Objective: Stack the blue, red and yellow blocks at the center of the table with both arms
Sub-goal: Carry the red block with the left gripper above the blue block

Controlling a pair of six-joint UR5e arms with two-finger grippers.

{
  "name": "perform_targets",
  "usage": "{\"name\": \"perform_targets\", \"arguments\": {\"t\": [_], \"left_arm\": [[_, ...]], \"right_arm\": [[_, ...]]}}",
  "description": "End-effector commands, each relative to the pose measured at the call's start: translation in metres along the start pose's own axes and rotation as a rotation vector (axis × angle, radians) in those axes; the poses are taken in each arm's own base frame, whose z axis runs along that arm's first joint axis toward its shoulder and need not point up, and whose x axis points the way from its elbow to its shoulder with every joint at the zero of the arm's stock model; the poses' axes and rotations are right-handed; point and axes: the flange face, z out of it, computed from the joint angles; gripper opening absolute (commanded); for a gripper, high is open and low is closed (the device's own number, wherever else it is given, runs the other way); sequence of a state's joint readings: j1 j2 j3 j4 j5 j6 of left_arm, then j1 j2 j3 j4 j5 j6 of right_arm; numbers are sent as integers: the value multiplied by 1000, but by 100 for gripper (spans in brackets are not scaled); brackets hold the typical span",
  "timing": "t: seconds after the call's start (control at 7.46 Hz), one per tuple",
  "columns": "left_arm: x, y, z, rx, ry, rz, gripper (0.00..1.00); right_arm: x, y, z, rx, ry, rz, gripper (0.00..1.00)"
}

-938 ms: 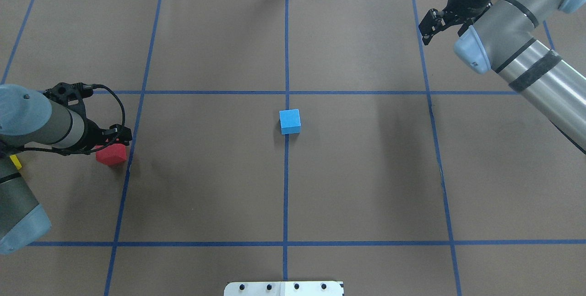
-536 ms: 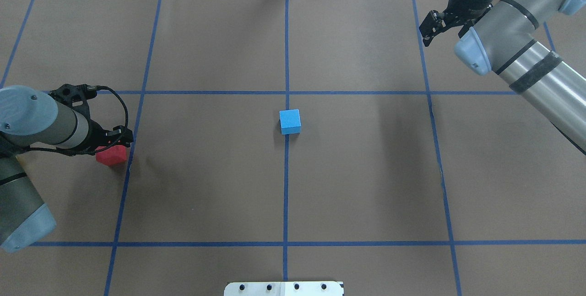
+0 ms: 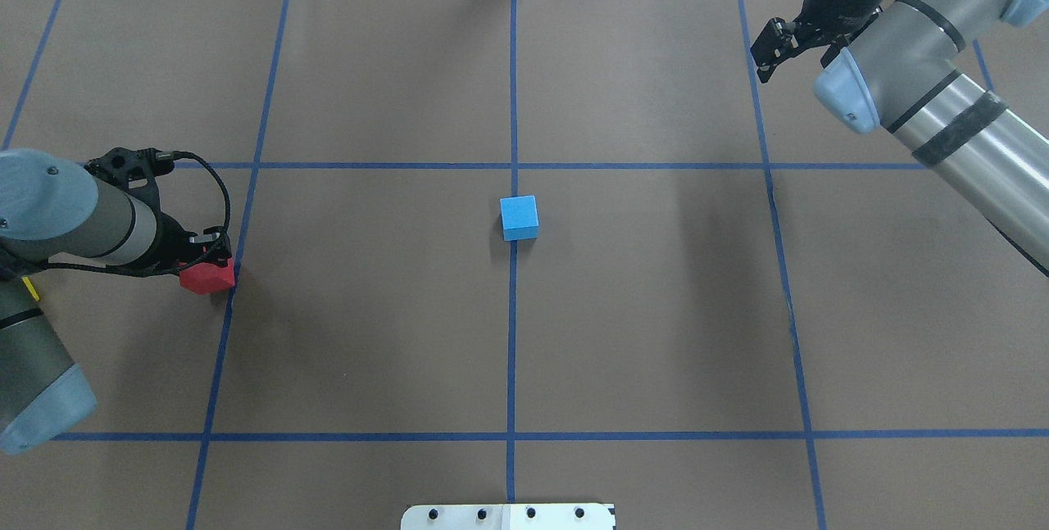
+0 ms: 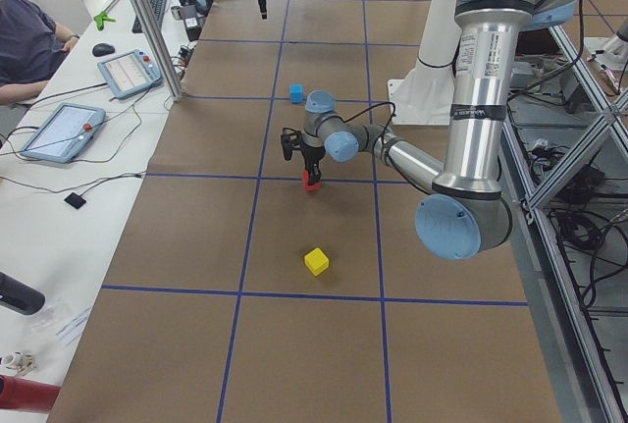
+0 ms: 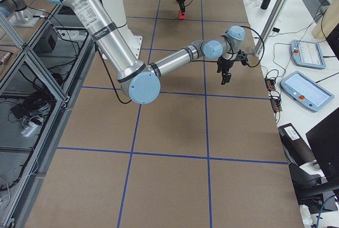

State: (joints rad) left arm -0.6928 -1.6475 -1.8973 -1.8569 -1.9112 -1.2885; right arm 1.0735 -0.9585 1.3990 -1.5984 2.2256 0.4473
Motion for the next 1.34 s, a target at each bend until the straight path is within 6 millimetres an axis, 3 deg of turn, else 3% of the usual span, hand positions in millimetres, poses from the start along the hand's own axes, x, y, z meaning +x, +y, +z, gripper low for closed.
{"name": "perform_targets", "arguments": {"t": [0.0, 0.13, 0.27, 0.4, 0.54, 0.8, 0.94, 1.21], "left_arm": [[25, -6, -75, -16, -7, 44, 0], [76, -19, -120, -6, -22, 36, 0], [135, -25, -151, -11, -36, 35, 0], [184, -35, -164, -3, -8, 48, 0], [213, -39, -151, -9, 7, 118, 0], [291, -76, -101, 6, 59, 189, 0], [318, -87, -95, 4, 58, 187, 0], [372, -96, -106, 0, 58, 177, 0]], "right_arm": [[0, -1, -1, 1, -2, 1, 100], [1, -1, -2, 1, -1, 3, 100], [1, -1, -2, 2, -2, 2, 100], [2, -1, -3, 3, -1, 3, 100], [4, -2, -4, 4, -1, 8, 100], [11, 2, -7, 7, -6, 16, 100], [11, 2, -7, 7, -6, 16, 100], [10, 2, -9, 10, -7, 14, 100]]}}
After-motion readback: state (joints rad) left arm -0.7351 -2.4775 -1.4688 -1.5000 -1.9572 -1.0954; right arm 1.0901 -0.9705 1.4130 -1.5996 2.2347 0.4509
